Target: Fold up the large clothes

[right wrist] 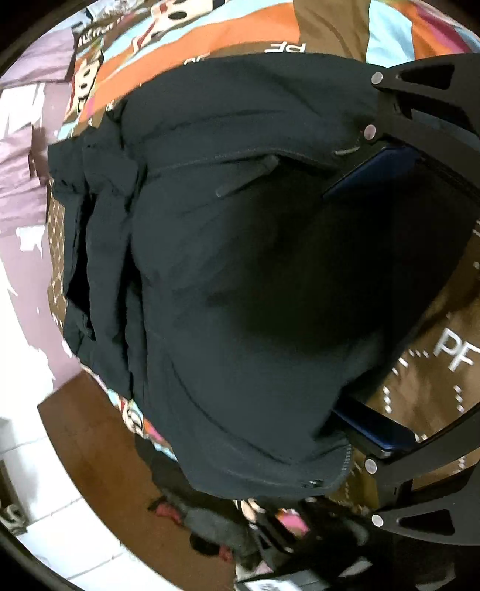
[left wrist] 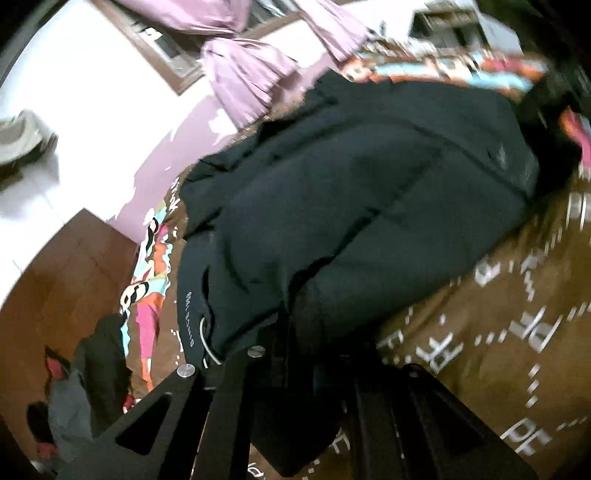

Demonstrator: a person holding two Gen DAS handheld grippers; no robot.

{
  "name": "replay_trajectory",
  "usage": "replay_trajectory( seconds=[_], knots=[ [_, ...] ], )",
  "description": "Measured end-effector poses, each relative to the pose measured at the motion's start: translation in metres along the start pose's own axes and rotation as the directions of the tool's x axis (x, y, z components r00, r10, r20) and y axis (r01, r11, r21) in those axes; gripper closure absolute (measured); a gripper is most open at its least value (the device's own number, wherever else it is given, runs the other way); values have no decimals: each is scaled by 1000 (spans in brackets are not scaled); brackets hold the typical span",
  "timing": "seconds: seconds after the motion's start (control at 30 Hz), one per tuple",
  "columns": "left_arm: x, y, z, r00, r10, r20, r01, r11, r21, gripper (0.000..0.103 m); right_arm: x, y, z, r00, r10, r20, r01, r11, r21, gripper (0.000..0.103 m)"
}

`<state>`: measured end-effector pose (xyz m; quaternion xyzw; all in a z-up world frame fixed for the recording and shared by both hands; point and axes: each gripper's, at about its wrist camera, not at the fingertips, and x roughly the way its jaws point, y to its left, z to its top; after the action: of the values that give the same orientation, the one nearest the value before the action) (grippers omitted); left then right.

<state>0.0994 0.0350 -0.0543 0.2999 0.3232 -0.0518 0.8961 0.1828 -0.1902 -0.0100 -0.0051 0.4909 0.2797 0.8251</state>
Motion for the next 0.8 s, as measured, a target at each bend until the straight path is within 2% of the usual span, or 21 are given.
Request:
replay_trajectory(
  seconds=[0.1, 0.17, 0.27, 0.3, 0.33, 0.4, 0.43, 0.5, 0.57, 0.6, 0.63, 0.67, 0.7, 0.73, 0.77, 0.8],
  knots=[
    [-3, 17, 11, 999, -52, 12, 53, 995, -83, 97, -8, 12, -9, 999, 30, -12, -31, 998, -59, 0],
    [-3, 23, 14, 996, -87, 14, 88, 988, -126, 97, -11, 25, -18, 999, 21, -24, -24, 993, -117, 0],
    [-9, 17, 22, 995, -95, 18, 97, 986, -137, 97, -5, 52, -35, 997, -61, -46, 47, 965, -257, 0],
    [-9, 20, 24, 995, -101, 21, 103, 984, -149, 97, 2, 60, -40, 993, -107, -55, 84, 944, -318, 0],
    [-9, 23, 26, 994, -108, 26, 110, 980, -164, 97, 13, 68, -46, 985, -161, -64, 125, 916, -381, 0],
    [-14, 22, 30, 992, -120, 37, 125, 974, -188, 97, 29, 71, -53, 969, -237, -69, 186, 884, -429, 0],
    [-17, 20, 31, 991, -124, 42, 130, 972, -197, 97, 39, 69, -55, 949, -311, -41, 264, 862, -432, 0],
    [-20, 22, 32, 988, -143, 54, 152, 963, -221, 97, 50, 62, -56, 914, -405, -4, 368, 835, -409, 0],
    [-21, 21, 31, 988, -147, 56, 156, 962, -223, 97, 55, 53, -56, 893, -448, 35, 427, 821, -378, 1],
    [-21, 20, 31, 988, -146, 55, 155, 962, -224, 97, 52, 49, -54, 872, -483, 82, 478, 803, -356, 3],
    [-22, 21, 32, 988, -148, 54, 156, 962, -224, 97, 50, 46, -53, 860, -498, 108, 503, 794, -341, 14],
    [-22, 21, 32, 987, -150, 54, 158, 962, -225, 97, 45, 42, -51, 845, -517, 138, 532, 786, -316, 18],
    [-22, 21, 32, 987, -150, 55, 159, 962, -224, 97, 39, 38, -48, 843, -515, 154, 537, 793, -289, 19],
    [-23, 20, 31, 987, -149, 58, 158, 962, -223, 97, 33, 35, -46, 849, -500, 169, 528, 808, -262, 28],
    [-23, 20, 30, 986, -153, 61, 163, 961, -222, 97, 24, 33, -42, 863, -468, 192, 503, 834, -228, 45],
    [-24, 19, 29, 985, -158, 62, 168, 961, -221, 97, 15, 31, -39, 876, -432, 215, 473, 858, -202, 53]
  ],
)
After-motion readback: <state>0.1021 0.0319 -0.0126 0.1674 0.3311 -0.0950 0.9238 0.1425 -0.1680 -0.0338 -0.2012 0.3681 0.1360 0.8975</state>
